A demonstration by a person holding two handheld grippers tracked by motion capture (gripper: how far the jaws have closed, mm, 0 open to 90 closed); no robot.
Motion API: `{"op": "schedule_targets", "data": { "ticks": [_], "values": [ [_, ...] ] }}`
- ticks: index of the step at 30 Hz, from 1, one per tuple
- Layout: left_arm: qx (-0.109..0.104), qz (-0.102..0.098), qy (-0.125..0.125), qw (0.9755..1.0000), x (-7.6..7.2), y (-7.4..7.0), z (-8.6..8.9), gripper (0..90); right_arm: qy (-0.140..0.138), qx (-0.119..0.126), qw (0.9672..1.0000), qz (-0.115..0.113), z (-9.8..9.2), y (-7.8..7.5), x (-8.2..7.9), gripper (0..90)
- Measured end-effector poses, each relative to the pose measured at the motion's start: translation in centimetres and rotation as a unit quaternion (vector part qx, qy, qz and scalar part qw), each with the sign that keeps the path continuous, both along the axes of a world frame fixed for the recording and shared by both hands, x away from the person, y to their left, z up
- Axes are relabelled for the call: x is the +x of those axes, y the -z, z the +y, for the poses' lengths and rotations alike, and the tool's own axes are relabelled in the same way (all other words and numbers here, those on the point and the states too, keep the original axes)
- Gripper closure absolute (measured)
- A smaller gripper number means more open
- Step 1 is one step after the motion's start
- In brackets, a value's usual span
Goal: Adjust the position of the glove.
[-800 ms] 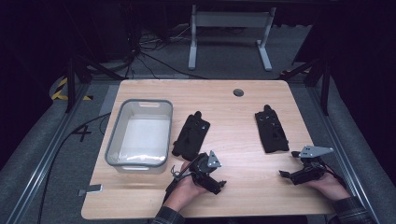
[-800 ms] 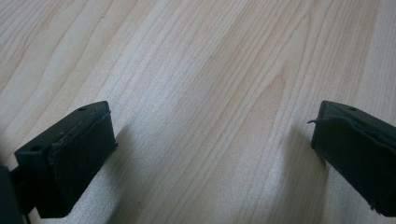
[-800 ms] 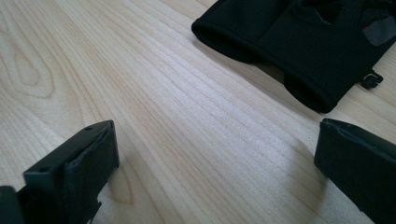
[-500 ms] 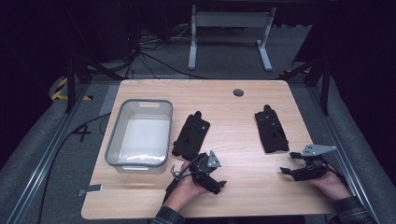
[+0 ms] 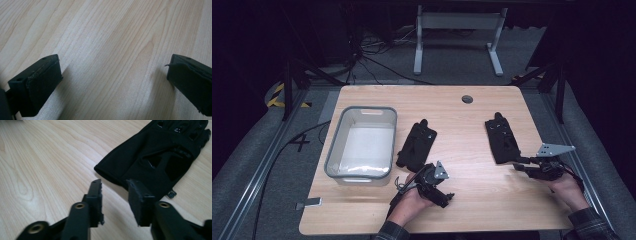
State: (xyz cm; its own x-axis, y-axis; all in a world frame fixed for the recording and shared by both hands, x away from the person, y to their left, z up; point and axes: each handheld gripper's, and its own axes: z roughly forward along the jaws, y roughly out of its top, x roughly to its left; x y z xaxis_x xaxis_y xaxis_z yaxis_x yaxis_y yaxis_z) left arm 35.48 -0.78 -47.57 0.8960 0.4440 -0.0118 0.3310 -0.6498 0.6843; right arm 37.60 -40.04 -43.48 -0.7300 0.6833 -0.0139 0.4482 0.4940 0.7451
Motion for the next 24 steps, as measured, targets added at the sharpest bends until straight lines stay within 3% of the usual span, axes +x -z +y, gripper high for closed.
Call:
{"op": "schedule_targets", "data": {
  "ticks": [4,7,15,24],
  "values": [
    [0.000,0.000,0.000,1.0000,0.0,0.0,0.0,0.0,-0.007,-0.005,1.0000,-0.005,0.4,-0.4,0.8,83.5],
    [0.000,0.000,0.001,1.0000,0.0,0.0,0.0,0.0,-0.009,-0.004,0.9999,-0.009,0.6,-0.6,1.5,89.4],
    [0.000,0.000,0.001,1.0000,0.0,0.0,0.0,0.0,-0.024,-0.012,0.9997,0.001,1.4,-0.4,3.8,89.9],
    [0.000,0.000,0.001,1.0000,0.0,0.0,0.0,0.0,-0.020,-0.022,0.9994,0.020,1.2,0.6,5.4,89.8]
  ]
}}
